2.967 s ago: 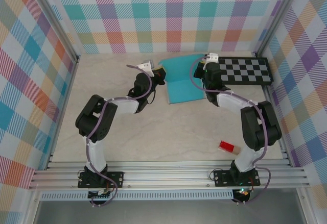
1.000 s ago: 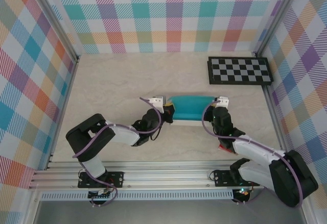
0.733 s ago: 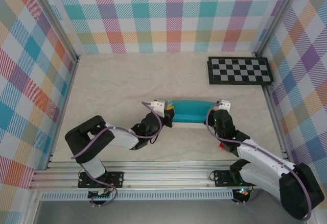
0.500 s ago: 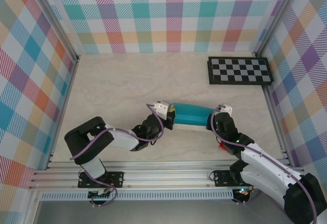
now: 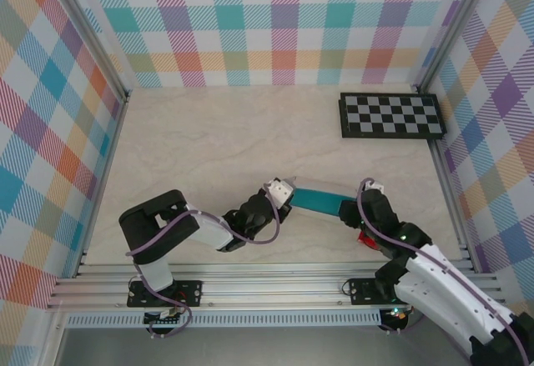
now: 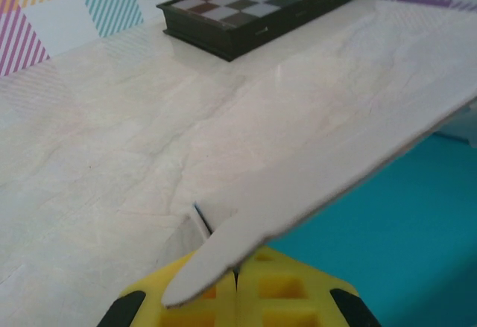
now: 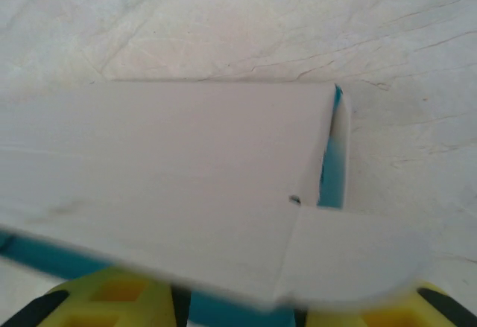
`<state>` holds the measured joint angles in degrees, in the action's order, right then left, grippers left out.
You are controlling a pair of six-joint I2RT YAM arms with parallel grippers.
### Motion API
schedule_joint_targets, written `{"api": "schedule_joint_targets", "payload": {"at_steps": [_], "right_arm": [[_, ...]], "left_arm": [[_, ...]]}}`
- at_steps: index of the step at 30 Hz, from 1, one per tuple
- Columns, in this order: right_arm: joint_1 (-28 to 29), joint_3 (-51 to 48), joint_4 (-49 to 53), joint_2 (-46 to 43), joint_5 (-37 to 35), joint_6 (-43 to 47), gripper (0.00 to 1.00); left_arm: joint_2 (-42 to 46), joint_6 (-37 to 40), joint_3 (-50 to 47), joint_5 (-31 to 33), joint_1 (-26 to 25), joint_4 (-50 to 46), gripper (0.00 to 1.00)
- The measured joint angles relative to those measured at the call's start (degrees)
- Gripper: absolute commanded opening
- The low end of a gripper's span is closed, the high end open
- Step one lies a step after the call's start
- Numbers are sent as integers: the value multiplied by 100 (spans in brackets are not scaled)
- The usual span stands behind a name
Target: Fold the paper box
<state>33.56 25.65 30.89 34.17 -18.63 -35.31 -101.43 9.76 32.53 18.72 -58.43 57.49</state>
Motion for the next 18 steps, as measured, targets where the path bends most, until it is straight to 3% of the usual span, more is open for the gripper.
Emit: {"api": "schedule_joint_targets", "payload": {"at_steps": [10, 18], "right_arm": [[0, 1405, 1694, -378, -101, 15, 41], [0, 2044, 1355, 1117, 2, 426, 25]], "left_arm": [[-415, 426, -7, 46, -4, -35, 0], [-529, 487, -7, 42, -4, -35, 0]]}}
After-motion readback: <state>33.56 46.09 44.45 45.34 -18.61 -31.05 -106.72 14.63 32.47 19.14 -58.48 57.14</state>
